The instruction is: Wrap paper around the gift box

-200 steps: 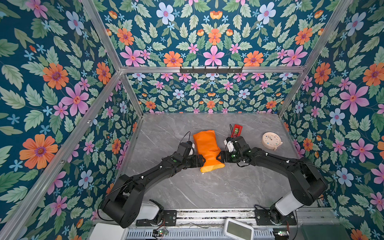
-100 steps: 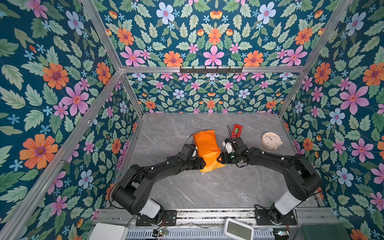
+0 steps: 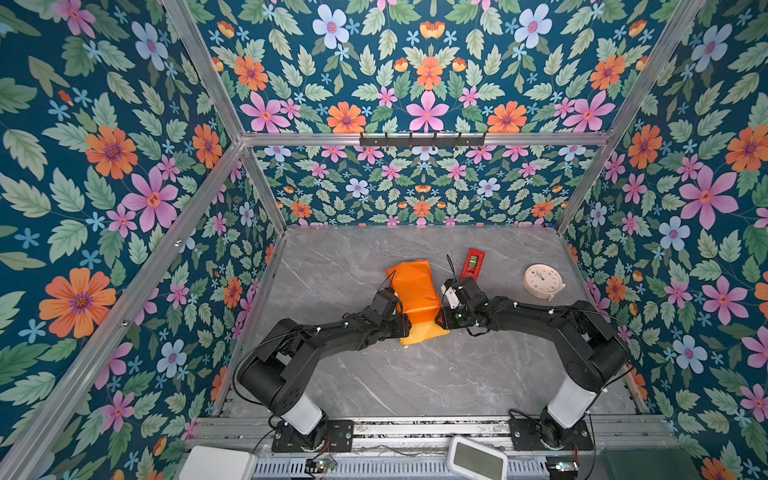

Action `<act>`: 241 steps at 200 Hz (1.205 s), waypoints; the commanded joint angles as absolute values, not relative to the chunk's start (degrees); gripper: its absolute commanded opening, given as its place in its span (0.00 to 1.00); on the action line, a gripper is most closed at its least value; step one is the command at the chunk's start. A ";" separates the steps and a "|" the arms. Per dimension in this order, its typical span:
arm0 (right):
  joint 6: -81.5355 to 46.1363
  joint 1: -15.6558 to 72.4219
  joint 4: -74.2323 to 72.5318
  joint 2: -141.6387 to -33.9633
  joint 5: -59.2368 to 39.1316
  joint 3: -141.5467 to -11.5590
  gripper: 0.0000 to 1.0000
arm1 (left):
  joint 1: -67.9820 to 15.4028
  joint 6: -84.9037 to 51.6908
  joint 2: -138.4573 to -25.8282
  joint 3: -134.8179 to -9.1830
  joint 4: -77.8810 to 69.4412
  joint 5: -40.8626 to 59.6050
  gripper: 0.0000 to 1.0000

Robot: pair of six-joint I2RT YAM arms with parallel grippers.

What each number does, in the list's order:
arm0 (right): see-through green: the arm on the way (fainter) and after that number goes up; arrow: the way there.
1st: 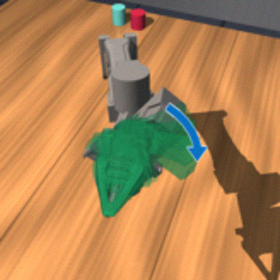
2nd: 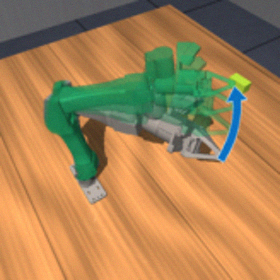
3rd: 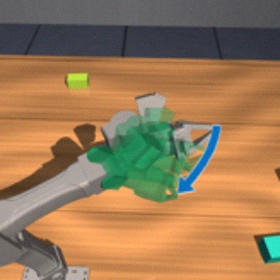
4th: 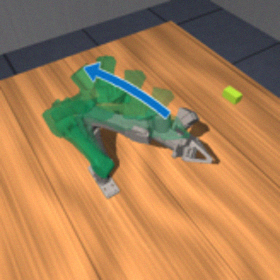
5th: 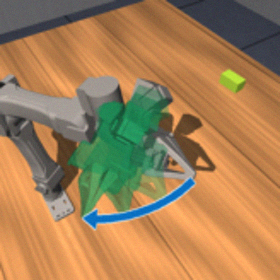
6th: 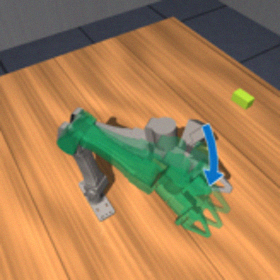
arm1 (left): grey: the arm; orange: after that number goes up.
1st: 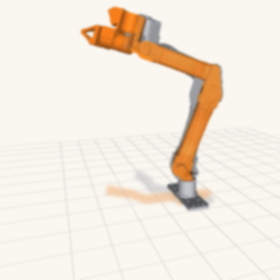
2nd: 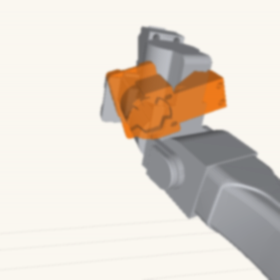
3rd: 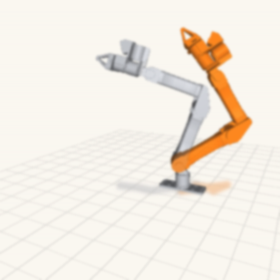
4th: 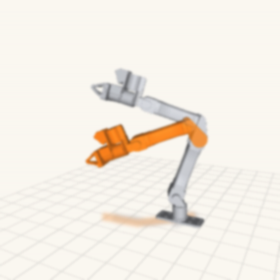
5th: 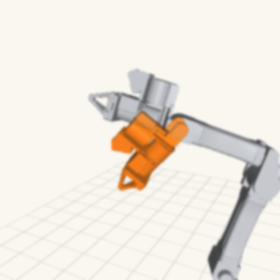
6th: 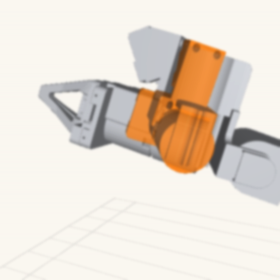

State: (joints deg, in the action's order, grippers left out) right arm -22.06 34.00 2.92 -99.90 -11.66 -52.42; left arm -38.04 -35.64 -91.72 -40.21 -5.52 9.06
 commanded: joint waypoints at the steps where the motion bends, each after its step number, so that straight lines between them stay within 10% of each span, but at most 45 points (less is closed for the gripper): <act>1: -21.25 34.75 1.05 -100.21 -7.13 -52.36 0.37 | -38.38 -36.45 -92.28 -40.15 -5.71 5.88 0.56; 80: -29.63 40.19 0.05 -99.59 0.63 -50.50 0.19 | -38.63 -34.05 -91.36 -38.93 -4.04 3.13 0.44; 151: -32.17 41.04 1.24 -99.73 4.63 -51.73 0.28 | -38.67 -32.34 -94.74 -40.34 -5.12 3.71 0.24; 208: -31.47 41.09 1.80 -100.82 5.27 -52.49 0.25 | -38.67 -32.74 -90.71 -38.82 -4.00 4.80 0.48; 241: -31.33 41.04 1.93 -100.73 5.36 -52.57 0.24 | -38.65 -32.50 -90.17 -39.39 -1.48 3.56 0.43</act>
State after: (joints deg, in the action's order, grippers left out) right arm -31.46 40.99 1.41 -100.77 4.29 -52.42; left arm -38.72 -32.86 -90.28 -38.92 -4.80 4.47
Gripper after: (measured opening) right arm 0.250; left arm 0.487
